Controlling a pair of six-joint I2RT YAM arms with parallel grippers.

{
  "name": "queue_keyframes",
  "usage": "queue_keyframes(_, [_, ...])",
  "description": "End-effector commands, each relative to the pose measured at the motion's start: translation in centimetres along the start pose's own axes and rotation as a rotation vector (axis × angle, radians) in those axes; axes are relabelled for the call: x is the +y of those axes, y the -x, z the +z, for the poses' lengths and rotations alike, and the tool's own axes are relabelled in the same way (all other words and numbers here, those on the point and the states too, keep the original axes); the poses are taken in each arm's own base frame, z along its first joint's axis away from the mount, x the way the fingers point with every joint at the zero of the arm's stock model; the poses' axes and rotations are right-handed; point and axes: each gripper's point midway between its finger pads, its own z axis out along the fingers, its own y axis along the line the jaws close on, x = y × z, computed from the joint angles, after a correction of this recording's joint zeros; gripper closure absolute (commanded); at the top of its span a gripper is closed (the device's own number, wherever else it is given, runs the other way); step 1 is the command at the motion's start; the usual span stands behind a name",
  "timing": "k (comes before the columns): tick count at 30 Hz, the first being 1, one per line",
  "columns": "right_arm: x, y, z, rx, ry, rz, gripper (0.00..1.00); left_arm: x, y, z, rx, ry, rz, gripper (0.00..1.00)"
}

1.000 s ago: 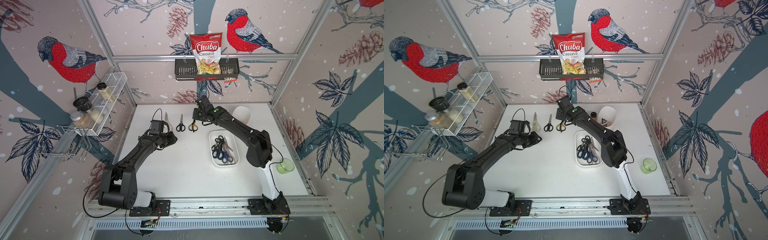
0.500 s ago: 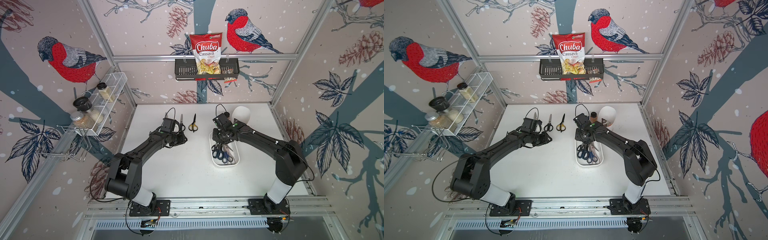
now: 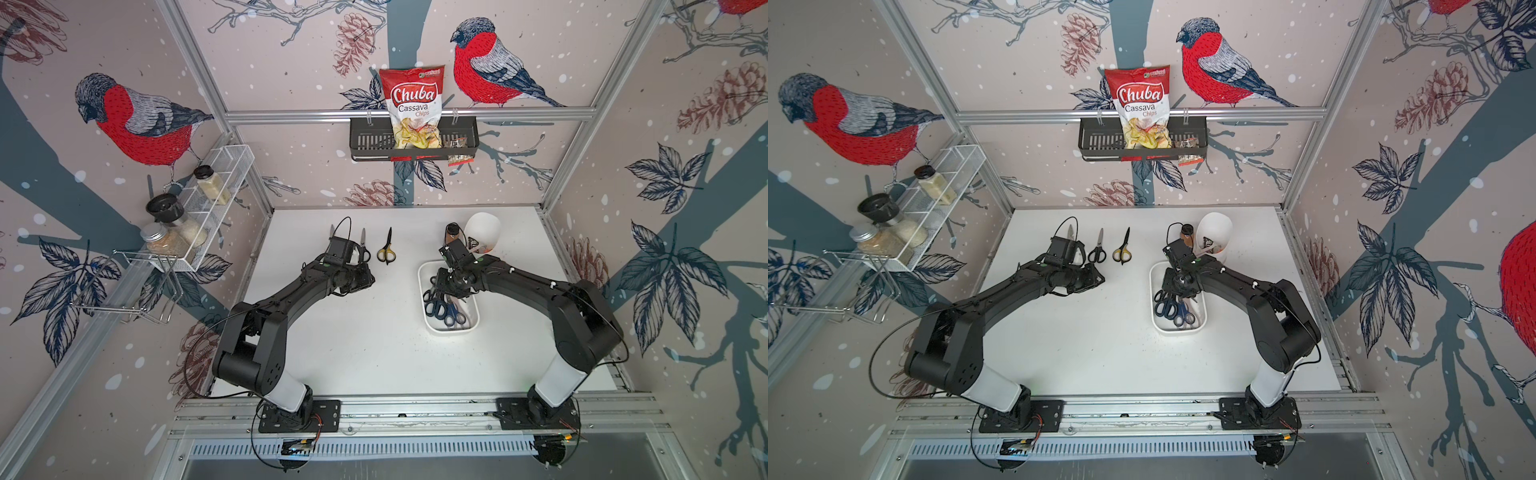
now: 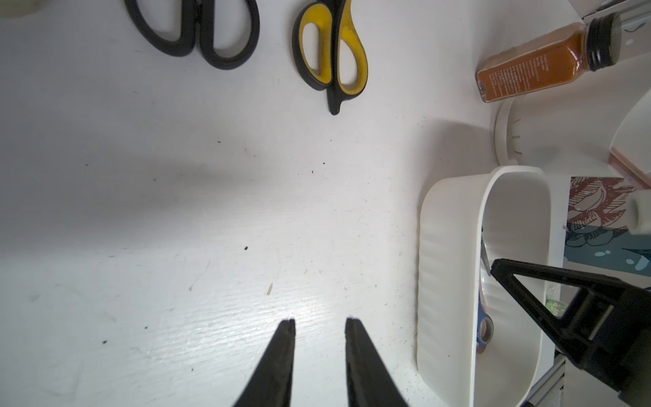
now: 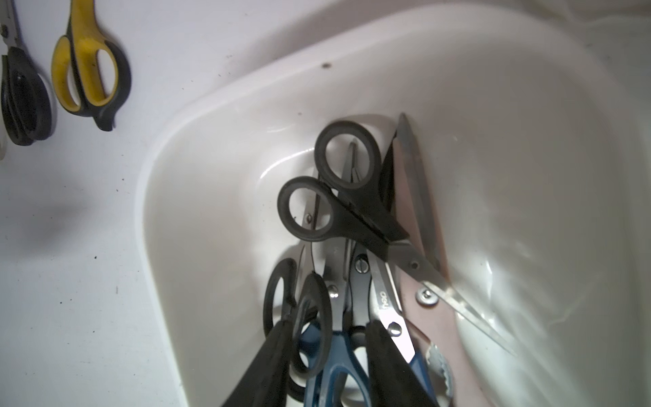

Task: Take the scissors out of the storage box
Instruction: Pick up the scissors from the storage box.

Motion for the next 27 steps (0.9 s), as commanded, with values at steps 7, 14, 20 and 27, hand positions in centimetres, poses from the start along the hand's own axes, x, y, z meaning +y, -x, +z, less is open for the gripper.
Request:
queue_keyframes(7, [1.8, 0.0, 0.6, 0.025, 0.139, 0.020, 0.64, 0.1, 0.5, -0.2, -0.033, 0.008, -0.009, 0.70])
queue_keyframes(14, [1.3, -0.5, 1.1, 0.046, 0.139, 0.035, 0.66, 0.2, 0.5, -0.2, -0.038, 0.014, -0.009, 0.70])
queue_keyframes(20, [1.3, -0.8, 1.6, 0.056, 0.146, 0.038, 0.66, 0.2, 0.5, -0.2, -0.040, 0.015, -0.010, 0.70])
queue_keyframes(27, [1.3, -0.9, 2.3, 0.065, 0.149, 0.045, 0.67, 0.3, 0.5, -0.3, -0.043, 0.019, -0.009, 0.70])
